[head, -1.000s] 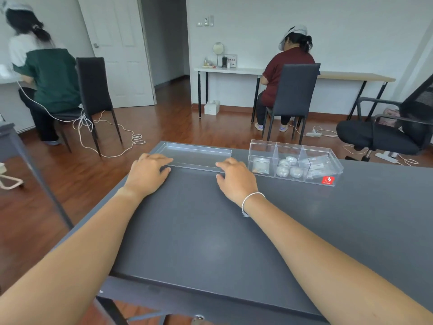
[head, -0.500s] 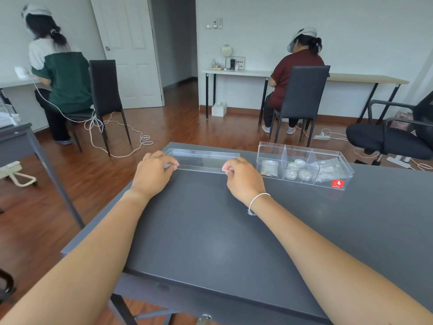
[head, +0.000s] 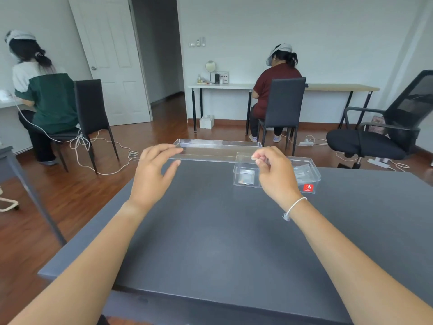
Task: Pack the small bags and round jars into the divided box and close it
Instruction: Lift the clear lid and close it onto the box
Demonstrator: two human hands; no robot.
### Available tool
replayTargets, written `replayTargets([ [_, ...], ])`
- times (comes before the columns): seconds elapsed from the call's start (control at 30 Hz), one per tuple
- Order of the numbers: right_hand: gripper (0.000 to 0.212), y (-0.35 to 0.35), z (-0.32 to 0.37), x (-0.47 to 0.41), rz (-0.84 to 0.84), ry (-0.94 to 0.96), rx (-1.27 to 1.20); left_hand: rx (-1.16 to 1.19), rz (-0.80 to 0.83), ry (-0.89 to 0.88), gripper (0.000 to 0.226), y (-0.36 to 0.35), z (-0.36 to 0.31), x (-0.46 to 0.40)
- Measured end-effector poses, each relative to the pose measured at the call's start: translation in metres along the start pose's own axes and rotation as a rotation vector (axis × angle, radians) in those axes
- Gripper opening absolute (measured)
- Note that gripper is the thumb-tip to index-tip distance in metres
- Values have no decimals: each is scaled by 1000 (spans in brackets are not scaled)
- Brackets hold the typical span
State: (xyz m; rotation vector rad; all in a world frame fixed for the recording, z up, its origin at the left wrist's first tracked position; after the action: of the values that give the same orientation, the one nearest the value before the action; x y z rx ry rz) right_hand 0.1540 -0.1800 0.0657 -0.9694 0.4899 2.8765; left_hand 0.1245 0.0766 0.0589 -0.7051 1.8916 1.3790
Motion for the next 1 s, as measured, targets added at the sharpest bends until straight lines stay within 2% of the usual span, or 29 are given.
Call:
replayTargets([
  [0.27, 22, 81, -13, 10, -37, -3, -60, 174, 54, -42, 27, -31, -50, -10],
  [0.5, 21, 119, -27, 15, -73, -67, -83, 297, 56, -28, 26, -59, -78, -14],
  [0.63, 29, 129, -32, 11, -105, -106, -177, 403, 61, 80, 23, -68, -87, -21],
  [0.73, 27, 135, -32, 6, -140, -94, -280, 503, 56, 130, 13, -74, -91, -25],
  [0.83, 28, 138, -33, 1, -150, -76, -364, 562, 69, 189, 15, -80, -89, -25],
  [1.0, 37, 137, -47, -6, -151, -121, -241, 698, 146, 306, 22, -90, -86, -28],
])
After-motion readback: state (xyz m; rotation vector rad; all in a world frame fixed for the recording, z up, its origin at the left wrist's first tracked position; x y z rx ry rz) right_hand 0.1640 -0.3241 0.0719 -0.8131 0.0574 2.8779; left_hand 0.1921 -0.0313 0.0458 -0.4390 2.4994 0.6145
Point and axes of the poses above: each hand's wrist, its own x-axis away from the middle knuckle, its own y-axis out of the back of the hand, z = x × y, the point moved 3 cm from there along -x, towards the middle knuckle, and after that the axes turned 14 degrees about -x, right-handed, at the moved point
